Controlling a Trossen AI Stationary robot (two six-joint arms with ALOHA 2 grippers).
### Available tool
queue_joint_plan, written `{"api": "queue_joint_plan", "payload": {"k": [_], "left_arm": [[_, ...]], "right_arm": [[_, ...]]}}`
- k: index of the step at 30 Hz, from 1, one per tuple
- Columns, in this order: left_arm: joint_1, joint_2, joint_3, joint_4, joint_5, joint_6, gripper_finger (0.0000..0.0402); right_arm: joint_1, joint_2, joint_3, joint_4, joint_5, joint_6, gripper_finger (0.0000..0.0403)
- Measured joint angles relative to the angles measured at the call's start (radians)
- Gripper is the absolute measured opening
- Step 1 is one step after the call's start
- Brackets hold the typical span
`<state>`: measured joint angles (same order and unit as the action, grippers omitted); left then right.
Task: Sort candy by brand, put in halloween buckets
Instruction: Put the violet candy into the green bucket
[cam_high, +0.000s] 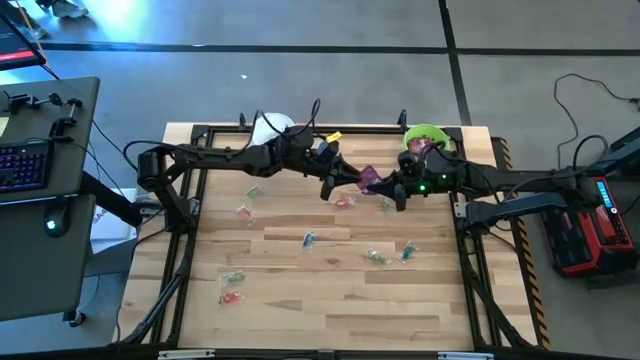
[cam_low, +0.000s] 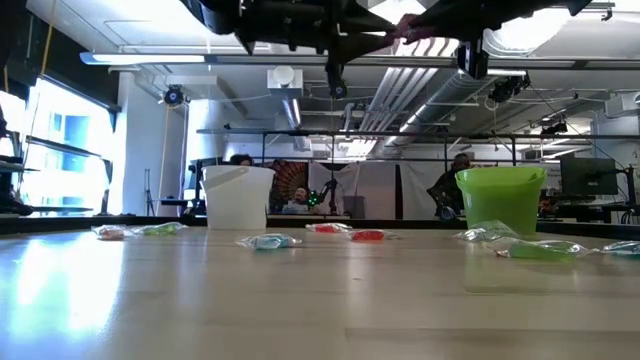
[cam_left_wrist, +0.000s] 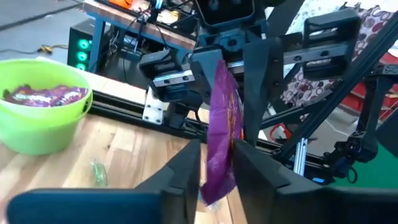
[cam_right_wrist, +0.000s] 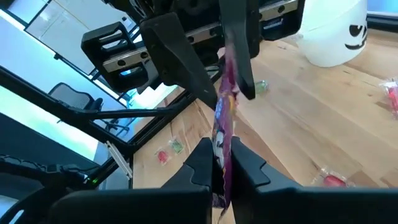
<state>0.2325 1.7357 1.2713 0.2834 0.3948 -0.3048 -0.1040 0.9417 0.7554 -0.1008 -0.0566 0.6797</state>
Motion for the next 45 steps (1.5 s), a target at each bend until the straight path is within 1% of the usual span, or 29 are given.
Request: {"api": "queue_joint_plan", "payload": {"k": [3, 8, 10, 15, 18, 22, 24, 29, 33, 36, 41, 45], "left_arm": [[0.002, -0.033, 0.000, -0.048, -0.018, 0.040, 0.0110], [0.002, -0.076, 0.000, -0.134, -0.080, 0.082, 0.0138], [0.002, -0.085, 0.000, -0.165, -0.090, 0.089, 0.0144], [0.002, -0.086, 0.000, -0.184, -0.089, 0.073, 0.0150], [0.002, -0.086, 0.000, -0.183, -0.089, 0.063, 0.0150], [0.002, -0.086, 0.000, -0.183, -0.090, 0.071, 0.0150], [0.002, -0.086, 0.000, -0.183, -0.092, 0.072, 0.0150], [-0.005, -0.086, 0.000, -0.183, -0.134, 0.084, 0.0150], [-0.020, -0.086, 0.000, -0.182, -0.146, 0.106, 0.0150], [-0.026, -0.086, 0.000, -0.183, -0.147, 0.107, 0.0150], [-0.026, -0.086, 0.000, -0.182, -0.149, 0.105, 0.0150], [-0.026, -0.086, 0.000, -0.181, -0.149, 0.100, 0.0150]], "right_arm": [[-0.001, 0.000, 0.032, -0.042, 0.005, -0.014, 0.0007], [0.000, 0.000, 0.108, -0.184, 0.073, -0.049, 0.0007], [0.000, 0.000, 0.143, -0.253, 0.109, -0.058, 0.0007], [-0.001, 0.000, 0.242, -0.429, 0.224, -0.072, 0.0007], [-0.006, -0.001, 0.306, -0.571, 0.312, -0.076, 0.0007], [-0.049, -0.001, 0.377, -0.779, 0.393, -0.046, 0.0007], [-0.081, -0.001, 0.390, -0.859, 0.424, -0.029, 0.0007], [-0.200, -0.001, 0.360, -0.975, 0.431, -0.017, 0.0007], [-0.311, 0.000, 0.314, -0.981, 0.409, -0.023, 0.0007], [-0.400, 0.002, 0.283, -0.979, 0.372, -0.035, 0.0007], [-0.542, 0.007, 0.255, -0.957, 0.316, -0.103, 0.0007], [-0.641, 0.037, 0.240, -0.926, 0.236, -0.161, 0.0007]]}}
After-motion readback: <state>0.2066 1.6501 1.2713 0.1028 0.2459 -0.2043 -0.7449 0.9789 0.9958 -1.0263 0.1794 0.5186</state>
